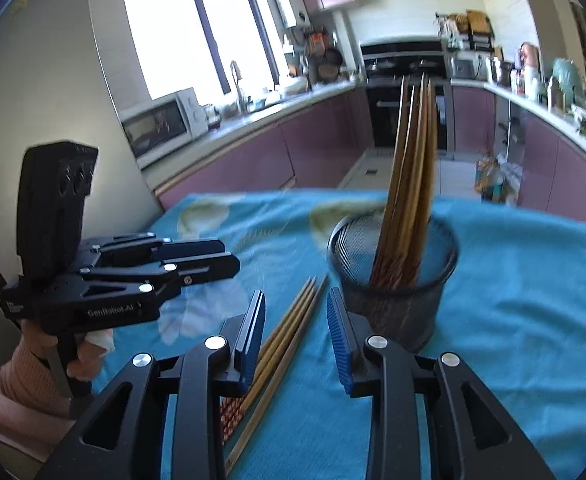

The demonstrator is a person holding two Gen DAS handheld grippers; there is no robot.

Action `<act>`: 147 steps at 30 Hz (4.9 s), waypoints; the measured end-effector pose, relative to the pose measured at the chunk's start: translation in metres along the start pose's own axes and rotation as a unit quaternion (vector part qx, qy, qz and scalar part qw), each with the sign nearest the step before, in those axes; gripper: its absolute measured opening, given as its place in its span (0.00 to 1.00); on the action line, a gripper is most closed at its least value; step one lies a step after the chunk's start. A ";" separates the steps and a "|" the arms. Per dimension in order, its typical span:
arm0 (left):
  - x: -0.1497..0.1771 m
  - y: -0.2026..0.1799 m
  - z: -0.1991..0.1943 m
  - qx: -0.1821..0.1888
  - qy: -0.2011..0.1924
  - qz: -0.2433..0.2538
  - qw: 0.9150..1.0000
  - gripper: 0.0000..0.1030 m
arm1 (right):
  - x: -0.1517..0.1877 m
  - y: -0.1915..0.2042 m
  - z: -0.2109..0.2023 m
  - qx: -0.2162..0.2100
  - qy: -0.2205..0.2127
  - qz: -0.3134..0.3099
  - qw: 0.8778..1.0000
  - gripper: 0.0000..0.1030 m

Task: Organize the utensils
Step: 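Withdraw both open tools from the cup back over the loose chopsticks, then close the left tool on a chopstick while the right tool grasps another, then lift both held chopsticks upright and carry them over the mesh cup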

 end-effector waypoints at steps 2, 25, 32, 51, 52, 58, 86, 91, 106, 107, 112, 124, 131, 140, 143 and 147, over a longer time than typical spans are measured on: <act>0.017 0.006 0.010 -0.006 0.018 -0.006 1.000 0.35 | 0.013 -0.001 0.013 -0.002 0.022 0.010 1.000 0.29; 0.066 -0.002 0.047 0.015 0.071 -0.011 0.997 0.35 | 0.043 -0.001 0.049 0.034 0.079 0.018 0.996 0.26; 0.068 -0.004 0.054 0.012 0.080 -0.001 0.997 0.35 | 0.044 -0.008 0.044 0.039 0.080 0.027 0.996 0.25; 0.067 -0.004 0.067 0.009 0.104 0.007 0.994 0.23 | 0.040 -0.008 0.051 0.054 0.084 0.017 0.995 0.25; 0.066 -0.003 0.069 0.005 0.106 0.009 0.994 0.23 | 0.039 -0.007 0.053 0.056 0.085 0.016 0.995 0.25; 0.060 0.001 0.078 0.005 0.111 0.002 0.994 0.17 | 0.032 -0.007 0.064 0.069 0.086 0.008 0.994 0.25; 0.052 0.010 0.055 -0.001 0.078 -0.031 0.996 0.07 | 0.026 -0.012 0.041 0.030 0.048 0.065 0.996 0.05; 0.043 0.007 0.039 0.006 0.059 -0.026 0.998 0.08 | 0.020 -0.007 0.028 0.014 0.033 0.064 0.997 0.05; 0.019 -0.008 -0.005 0.060 0.015 -0.030 0.998 0.07 | 0.004 0.000 -0.013 -0.020 -0.020 0.060 0.998 0.05; 0.018 -0.008 -0.008 0.063 0.012 -0.030 0.998 0.07 | 0.004 -0.001 -0.015 -0.022 -0.023 0.062 0.998 0.05; 0.011 -0.010 -0.022 0.076 -0.001 -0.030 0.997 0.07 | -0.002 -0.003 -0.024 -0.026 -0.035 0.066 0.997 0.05; -0.003 -0.015 -0.046 0.096 -0.028 -0.031 0.994 0.07 | -0.011 -0.008 -0.045 -0.028 -0.067 0.063 0.995 0.05; -0.015 -0.018 -0.051 0.104 -0.044 -0.032 0.993 0.07 | -0.021 -0.012 -0.056 -0.025 -0.087 0.059 0.994 0.05; -0.032 -0.027 -0.051 0.109 -0.059 -0.024 0.992 0.07 | -0.036 -0.015 -0.066 -0.019 -0.107 0.047 0.993 0.05; -0.036 -0.029 -0.051 0.110 -0.061 -0.020 0.992 0.07 | -0.040 -0.016 -0.068 -0.018 -0.112 0.045 0.993 0.05; -0.040 -0.032 -0.051 0.110 -0.065 -0.017 0.992 0.07 | -0.043 -0.017 -0.070 -0.018 -0.116 0.043 0.992 0.05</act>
Point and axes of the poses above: each gripper's, at about its wrist camera, not at the fingertips, and z roughly the way its jaws point, y to its left, x to its underside, the point moved 7 cm from there along z, roughly the way its jaws point, and after that the axes turned 3 degrees about -x, right-handed, at the moved point
